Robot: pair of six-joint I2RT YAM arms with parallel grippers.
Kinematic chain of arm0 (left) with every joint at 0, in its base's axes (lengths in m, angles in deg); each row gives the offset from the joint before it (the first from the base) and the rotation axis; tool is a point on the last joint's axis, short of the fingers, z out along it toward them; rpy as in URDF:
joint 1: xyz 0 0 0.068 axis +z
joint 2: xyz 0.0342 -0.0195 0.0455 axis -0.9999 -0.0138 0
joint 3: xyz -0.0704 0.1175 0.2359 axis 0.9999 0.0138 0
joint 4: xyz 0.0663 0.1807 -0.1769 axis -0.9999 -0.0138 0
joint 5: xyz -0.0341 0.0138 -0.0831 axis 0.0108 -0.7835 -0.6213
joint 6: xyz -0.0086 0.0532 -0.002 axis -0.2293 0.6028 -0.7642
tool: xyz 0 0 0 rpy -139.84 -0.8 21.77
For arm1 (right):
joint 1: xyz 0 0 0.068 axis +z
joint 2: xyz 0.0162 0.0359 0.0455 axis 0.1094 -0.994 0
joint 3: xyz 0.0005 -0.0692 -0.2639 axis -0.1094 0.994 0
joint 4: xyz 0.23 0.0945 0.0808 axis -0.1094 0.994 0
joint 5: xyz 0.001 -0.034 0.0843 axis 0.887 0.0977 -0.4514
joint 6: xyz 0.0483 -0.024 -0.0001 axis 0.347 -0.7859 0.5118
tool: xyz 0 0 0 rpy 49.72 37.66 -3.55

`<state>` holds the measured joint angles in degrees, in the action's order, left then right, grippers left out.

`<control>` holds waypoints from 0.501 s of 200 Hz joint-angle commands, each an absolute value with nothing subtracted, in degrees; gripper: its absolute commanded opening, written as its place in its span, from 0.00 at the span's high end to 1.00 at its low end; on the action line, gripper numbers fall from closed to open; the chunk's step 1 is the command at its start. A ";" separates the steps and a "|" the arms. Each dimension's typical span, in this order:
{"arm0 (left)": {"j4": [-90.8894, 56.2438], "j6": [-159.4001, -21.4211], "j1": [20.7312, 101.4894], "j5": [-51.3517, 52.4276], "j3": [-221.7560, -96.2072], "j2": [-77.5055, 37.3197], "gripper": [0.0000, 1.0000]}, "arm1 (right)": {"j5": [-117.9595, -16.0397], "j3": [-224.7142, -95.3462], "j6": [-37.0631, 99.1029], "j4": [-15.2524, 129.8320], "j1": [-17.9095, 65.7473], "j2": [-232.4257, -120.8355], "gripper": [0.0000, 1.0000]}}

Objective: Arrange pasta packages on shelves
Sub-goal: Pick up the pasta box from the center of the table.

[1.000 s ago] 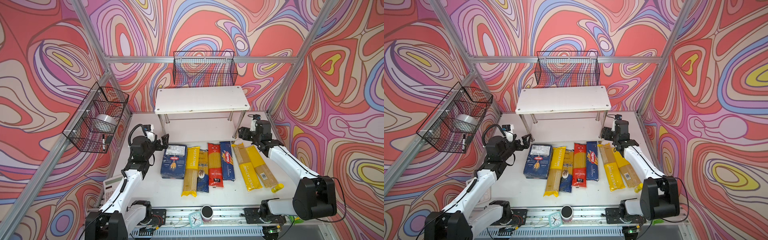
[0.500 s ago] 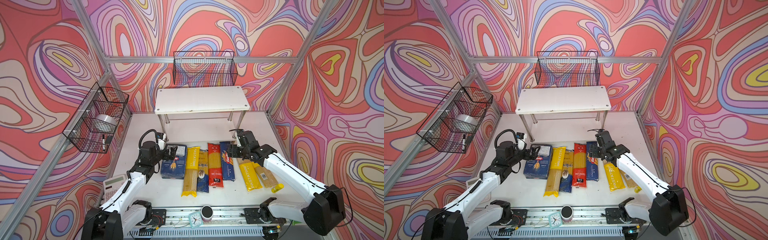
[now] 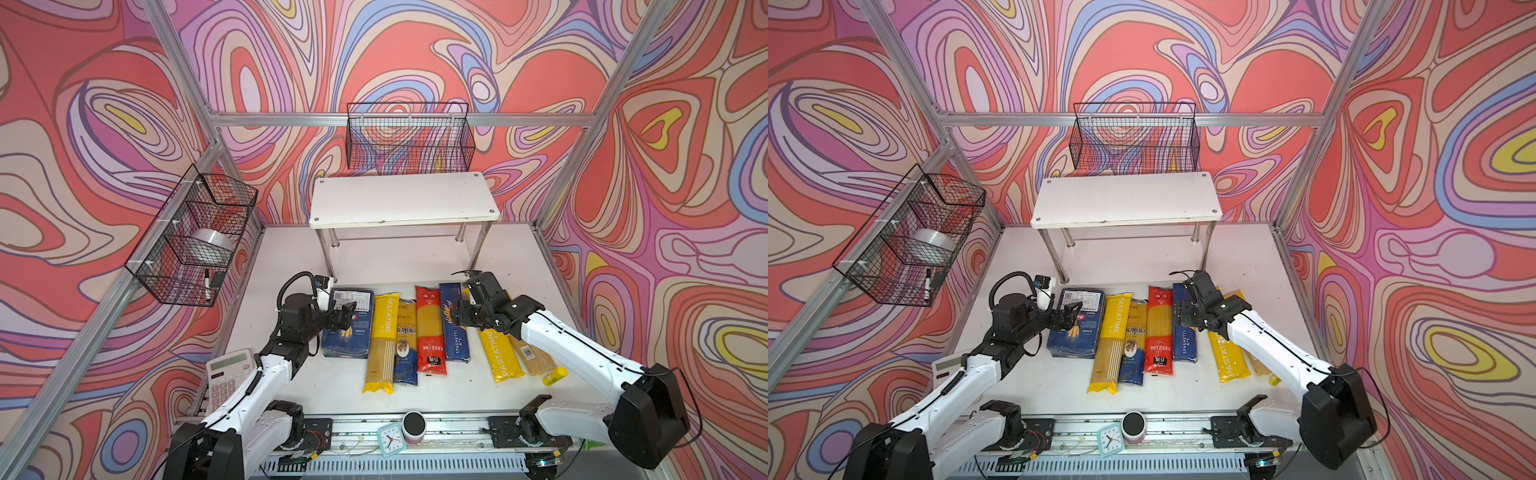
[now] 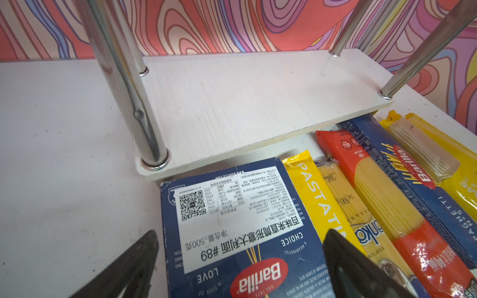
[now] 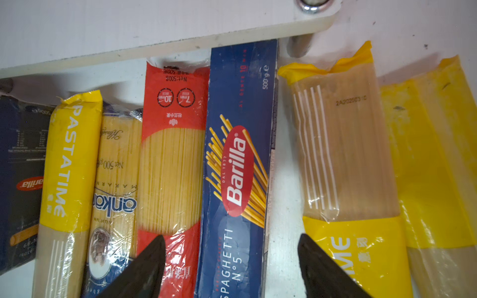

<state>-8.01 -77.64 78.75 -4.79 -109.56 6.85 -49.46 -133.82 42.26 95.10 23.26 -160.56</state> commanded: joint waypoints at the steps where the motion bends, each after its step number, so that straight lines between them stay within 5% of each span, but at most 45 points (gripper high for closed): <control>1: -6.22 -77.13 78.75 -5.15 -108.70 7.78 0.00 | -47.53 -130.75 45.02 93.53 24.51 -161.09 0.16; 100: -6.39 -77.26 78.75 -4.64 -109.19 7.00 0.00 | -44.20 -128.63 46.50 88.56 26.85 -166.30 0.09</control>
<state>-7.57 -77.66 78.75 -4.79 -109.34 7.09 -45.92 -128.49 46.13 90.62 26.47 -164.34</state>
